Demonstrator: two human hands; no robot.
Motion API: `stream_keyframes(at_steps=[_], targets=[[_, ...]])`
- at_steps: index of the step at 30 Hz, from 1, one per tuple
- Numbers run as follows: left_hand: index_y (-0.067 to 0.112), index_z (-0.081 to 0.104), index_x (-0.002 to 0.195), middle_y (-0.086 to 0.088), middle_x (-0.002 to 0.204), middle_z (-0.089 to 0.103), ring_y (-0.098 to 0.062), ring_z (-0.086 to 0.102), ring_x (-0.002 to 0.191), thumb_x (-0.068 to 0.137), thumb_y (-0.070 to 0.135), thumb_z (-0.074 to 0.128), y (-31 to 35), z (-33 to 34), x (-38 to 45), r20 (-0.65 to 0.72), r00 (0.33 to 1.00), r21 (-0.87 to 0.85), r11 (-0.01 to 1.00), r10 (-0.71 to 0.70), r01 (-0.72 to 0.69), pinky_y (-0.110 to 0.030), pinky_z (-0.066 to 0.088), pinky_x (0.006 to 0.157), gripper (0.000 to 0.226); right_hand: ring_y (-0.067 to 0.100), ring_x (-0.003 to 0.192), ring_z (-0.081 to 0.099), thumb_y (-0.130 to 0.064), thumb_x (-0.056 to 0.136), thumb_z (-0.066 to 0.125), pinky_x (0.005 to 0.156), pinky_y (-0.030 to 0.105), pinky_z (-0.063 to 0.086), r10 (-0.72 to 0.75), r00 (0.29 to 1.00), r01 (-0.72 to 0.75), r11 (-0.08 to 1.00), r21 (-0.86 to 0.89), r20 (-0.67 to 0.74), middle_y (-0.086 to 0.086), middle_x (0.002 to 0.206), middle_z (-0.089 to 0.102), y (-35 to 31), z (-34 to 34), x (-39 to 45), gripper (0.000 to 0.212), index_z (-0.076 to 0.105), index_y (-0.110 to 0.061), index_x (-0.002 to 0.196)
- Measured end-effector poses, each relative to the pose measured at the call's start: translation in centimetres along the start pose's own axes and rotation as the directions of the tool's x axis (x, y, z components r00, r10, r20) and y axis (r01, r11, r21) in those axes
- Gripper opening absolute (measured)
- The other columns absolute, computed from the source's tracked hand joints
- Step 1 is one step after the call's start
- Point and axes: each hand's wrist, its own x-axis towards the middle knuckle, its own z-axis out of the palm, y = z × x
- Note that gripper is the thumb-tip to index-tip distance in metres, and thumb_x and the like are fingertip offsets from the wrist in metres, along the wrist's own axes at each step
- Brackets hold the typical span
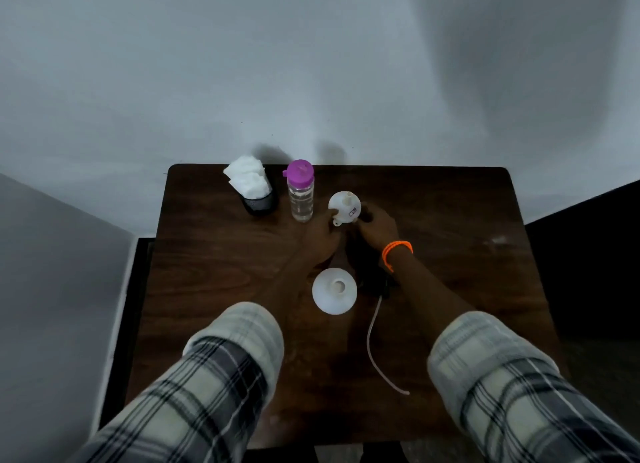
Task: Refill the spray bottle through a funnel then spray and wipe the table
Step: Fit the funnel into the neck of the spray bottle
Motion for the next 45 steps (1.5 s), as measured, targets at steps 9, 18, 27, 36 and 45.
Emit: stream_keyframes(at_steps=[9,18,27,36,45], targets=[[0.005,0.034,0.154,-0.021,0.155,0.041,-0.034,0.04,0.142,0.096,0.019,0.065,0.1,1.4,1.8,0.05,0.999,0.147,0.989,0.02,-0.027,-0.033,0.025,0.116,0.068,0.03,0.12,0.062,-0.014,0.087,0.064,0.102,0.039,0.051,0.116,0.992,-0.121,0.988,0.092,0.052,0.009,0.138,0.062,0.5,0.8,2.1,0.055,0.057,-0.023,0.141],[0.013,0.066,0.127,-0.011,0.131,0.066,-0.02,0.064,0.12,0.084,-0.008,0.069,-0.2,2.1,-1.0,-0.114,0.994,-0.394,0.918,0.001,-0.046,-0.042,0.054,0.103,0.048,0.03,0.103,0.07,-0.04,0.098,0.059,0.079,0.046,0.061,0.255,0.967,-0.165,0.69,0.705,-0.023,0.01,0.122,0.069,0.3,-0.7,-2.3,0.032,0.071,-0.019,0.119],[0.013,0.078,0.113,0.005,0.115,0.074,0.01,0.066,0.102,0.087,0.002,0.073,4.2,-1.5,-6.6,-0.386,0.914,-0.33,0.907,0.122,-0.26,-0.012,0.051,0.09,0.028,0.042,0.106,0.069,-0.076,0.085,0.054,0.093,0.057,0.056,0.246,0.969,-0.146,0.473,0.869,0.029,0.025,0.11,0.072,-0.8,-3.7,-8.1,0.07,0.071,-0.008,0.091],[0.015,0.075,0.118,0.004,0.113,0.074,-0.001,0.065,0.101,0.083,0.003,0.078,5.1,-5.7,-11.8,-0.441,0.77,0.009,0.86,0.461,-0.51,-0.008,0.047,0.09,0.037,0.038,0.1,0.067,-0.062,0.087,0.064,0.093,0.053,0.055,0.238,0.966,-0.194,0.426,0.884,0.098,0.023,0.107,0.07,-2.9,-4.0,-13.6,0.067,0.069,0.001,0.108],[0.011,0.076,0.119,-0.006,0.109,0.074,-0.01,0.067,0.099,0.085,-0.005,0.076,4.4,-7.6,-15.9,-0.327,0.646,0.112,0.707,0.69,-0.698,-0.019,0.053,0.087,0.038,0.023,0.073,0.07,-0.03,0.092,0.071,0.062,0.033,0.057,0.208,0.965,-0.244,0.503,0.829,0.158,0.014,0.086,0.072,-4.7,-4.8,-16.5,0.029,0.073,-0.003,0.1]])
